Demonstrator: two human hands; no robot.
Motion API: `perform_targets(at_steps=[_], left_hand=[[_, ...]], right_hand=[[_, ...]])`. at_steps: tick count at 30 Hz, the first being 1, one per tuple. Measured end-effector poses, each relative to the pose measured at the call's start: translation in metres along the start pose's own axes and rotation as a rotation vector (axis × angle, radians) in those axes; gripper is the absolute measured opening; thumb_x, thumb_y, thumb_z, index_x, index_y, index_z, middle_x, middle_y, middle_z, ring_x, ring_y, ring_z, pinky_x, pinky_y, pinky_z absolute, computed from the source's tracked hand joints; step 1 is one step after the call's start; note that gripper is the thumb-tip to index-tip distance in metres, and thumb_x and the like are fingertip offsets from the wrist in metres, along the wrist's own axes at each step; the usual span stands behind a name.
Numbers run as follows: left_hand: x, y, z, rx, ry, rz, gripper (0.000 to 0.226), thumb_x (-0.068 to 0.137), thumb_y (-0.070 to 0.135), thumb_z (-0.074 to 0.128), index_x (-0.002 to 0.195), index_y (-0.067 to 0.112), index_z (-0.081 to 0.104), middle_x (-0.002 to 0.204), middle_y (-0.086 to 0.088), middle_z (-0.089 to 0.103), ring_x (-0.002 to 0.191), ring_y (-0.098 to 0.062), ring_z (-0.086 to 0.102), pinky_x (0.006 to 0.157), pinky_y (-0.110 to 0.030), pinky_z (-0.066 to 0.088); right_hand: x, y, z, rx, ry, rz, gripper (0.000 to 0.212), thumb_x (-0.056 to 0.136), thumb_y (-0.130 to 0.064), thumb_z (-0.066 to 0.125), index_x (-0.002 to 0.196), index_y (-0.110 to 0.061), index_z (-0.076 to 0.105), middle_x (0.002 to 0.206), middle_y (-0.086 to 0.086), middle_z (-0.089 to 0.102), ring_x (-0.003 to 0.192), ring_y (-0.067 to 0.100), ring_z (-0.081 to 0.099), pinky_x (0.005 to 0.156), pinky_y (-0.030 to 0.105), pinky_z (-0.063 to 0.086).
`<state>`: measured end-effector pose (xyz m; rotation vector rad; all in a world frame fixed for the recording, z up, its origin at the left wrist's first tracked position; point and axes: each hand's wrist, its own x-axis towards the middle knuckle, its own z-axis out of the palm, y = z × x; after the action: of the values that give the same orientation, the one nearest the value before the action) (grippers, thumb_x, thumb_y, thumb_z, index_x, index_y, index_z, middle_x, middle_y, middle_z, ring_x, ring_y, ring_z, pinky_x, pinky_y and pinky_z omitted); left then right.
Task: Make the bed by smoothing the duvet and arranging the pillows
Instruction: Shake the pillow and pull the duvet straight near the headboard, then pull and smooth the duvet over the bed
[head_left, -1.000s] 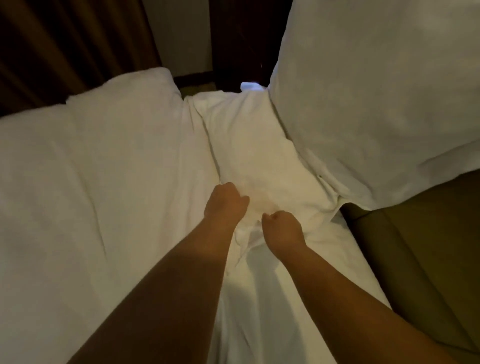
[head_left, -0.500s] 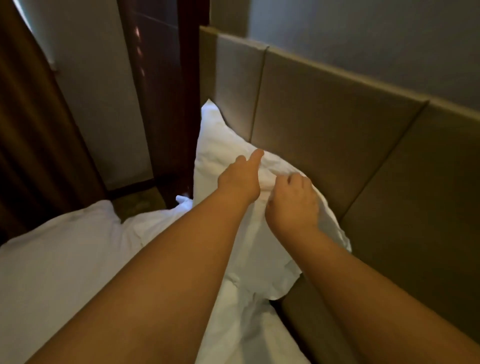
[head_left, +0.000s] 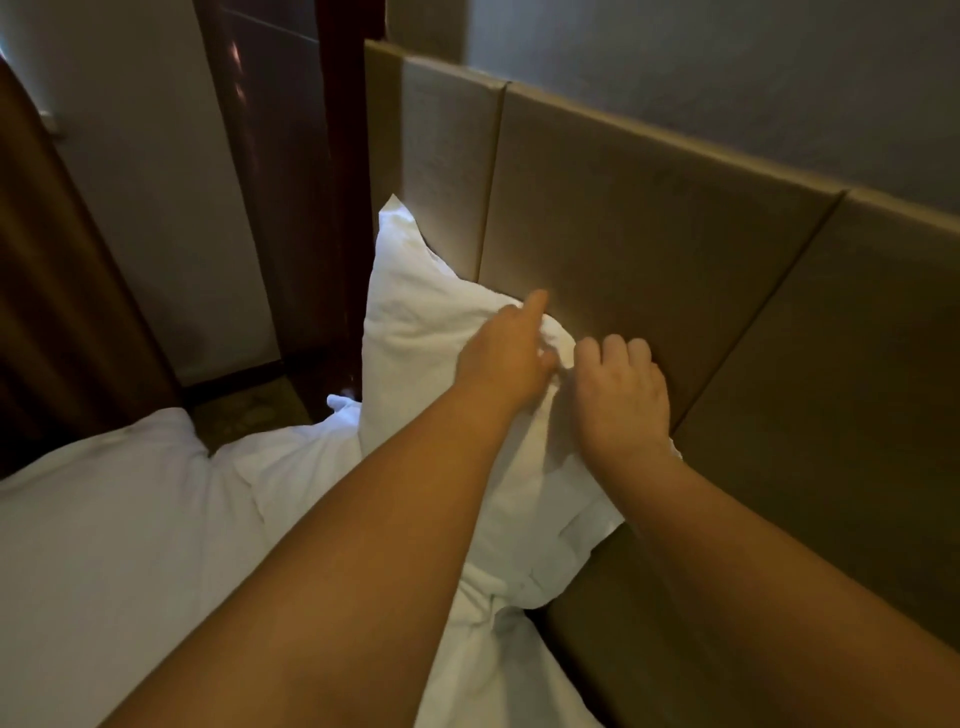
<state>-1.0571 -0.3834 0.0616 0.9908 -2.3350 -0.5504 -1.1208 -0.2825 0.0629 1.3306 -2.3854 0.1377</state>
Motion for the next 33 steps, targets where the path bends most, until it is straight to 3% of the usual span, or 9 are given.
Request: perform_targets(at_steps=[2, 5, 10, 15, 20, 25, 28, 33], left_hand=[[-0.015, 0.014, 0.003, -0.064, -0.046, 0.085, 0.039, 0.086, 0.023, 0.059, 0.122, 0.02, 0.046, 0.114, -0.007, 0.059, 0.105, -0.027, 0.059, 0.08, -0.038, 0.048], [-0.039, 0.027, 0.003, 0.018, -0.147, 0.151, 0.019, 0.09, 0.016, 0.054, 0.108, 0.016, 0.05, 0.11, -0.006, 0.059, 0.099, -0.027, 0.06, 0.076, -0.037, 0.047], [-0.082, 0.048, -0.028, 0.197, -0.27, 0.115, 0.034, 0.094, 0.023, 0.056, 0.127, 0.018, 0.052, 0.124, -0.006, 0.058, 0.107, -0.027, 0.06, 0.086, -0.036, 0.05], [-0.165, 0.08, -0.055, 0.407, -0.336, 0.024, 0.032, 0.096, 0.023, 0.054, 0.127, 0.015, 0.053, 0.127, -0.008, 0.058, 0.113, -0.026, 0.058, 0.093, -0.036, 0.047], [-0.287, 0.108, -0.084, 0.512, -0.328, -0.125, 0.031, 0.095, 0.023, 0.053, 0.126, 0.018, 0.057, 0.129, -0.005, 0.058, 0.117, -0.024, 0.057, 0.096, -0.036, 0.045], [-0.449, 0.105, -0.136, 0.46, -0.321, -0.381, 0.021, 0.094, 0.022, 0.054, 0.115, 0.02, 0.055, 0.114, -0.003, 0.061, 0.094, -0.021, 0.057, 0.079, -0.031, 0.045], [-0.539, 0.078, -0.168, 0.49, -0.348, -0.559, 0.026, 0.094, 0.018, 0.051, 0.12, 0.018, 0.055, 0.12, -0.003, 0.058, 0.106, -0.023, 0.058, 0.083, -0.032, 0.046], [-0.698, 0.028, -0.236, 0.602, -0.367, -0.87, 0.036, 0.093, 0.016, 0.051, 0.128, 0.02, 0.053, 0.13, -0.002, 0.055, 0.118, -0.022, 0.056, 0.089, -0.034, 0.046]], right_hand=[[-0.002, 0.002, -0.008, -0.04, 0.01, 0.003, 0.014, 0.091, -0.014, 0.054, 0.105, -0.014, 0.052, 0.106, 0.009, 0.052, 0.099, 0.026, 0.046, 0.08, 0.032, 0.041], [-0.014, 0.001, -0.021, -0.115, -0.061, 0.011, 0.017, 0.091, -0.016, 0.053, 0.107, -0.015, 0.059, 0.109, 0.008, 0.05, 0.105, 0.026, 0.044, 0.084, 0.032, 0.04], [-0.056, 0.002, -0.057, -0.095, -0.124, -0.007, 0.026, 0.09, -0.022, 0.059, 0.116, -0.018, 0.061, 0.114, 0.006, 0.054, 0.11, 0.024, 0.045, 0.091, 0.032, 0.043], [-0.129, 0.002, -0.094, -0.004, -0.226, -0.111, 0.028, 0.089, -0.023, 0.055, 0.116, -0.019, 0.058, 0.12, 0.005, 0.057, 0.118, 0.024, 0.045, 0.097, 0.034, 0.04], [-0.239, -0.001, -0.139, 0.087, -0.309, -0.263, 0.028, 0.09, -0.017, 0.052, 0.117, -0.016, 0.055, 0.12, 0.006, 0.057, 0.119, 0.026, 0.046, 0.094, 0.035, 0.042], [-0.356, -0.036, -0.185, 0.08, -0.419, -0.464, 0.027, 0.09, -0.015, 0.049, 0.117, -0.013, 0.053, 0.117, 0.009, 0.056, 0.11, 0.027, 0.051, 0.087, 0.035, 0.043], [-0.415, -0.076, -0.202, 0.141, -0.472, -0.517, 0.022, 0.089, -0.014, 0.047, 0.109, -0.013, 0.055, 0.113, 0.007, 0.059, 0.1, 0.025, 0.054, 0.078, 0.032, 0.041], [-0.532, -0.155, -0.216, 0.242, -0.558, -0.716, 0.029, 0.086, -0.014, 0.044, 0.113, -0.012, 0.057, 0.116, 0.008, 0.058, 0.11, 0.028, 0.054, 0.09, 0.034, 0.043]])
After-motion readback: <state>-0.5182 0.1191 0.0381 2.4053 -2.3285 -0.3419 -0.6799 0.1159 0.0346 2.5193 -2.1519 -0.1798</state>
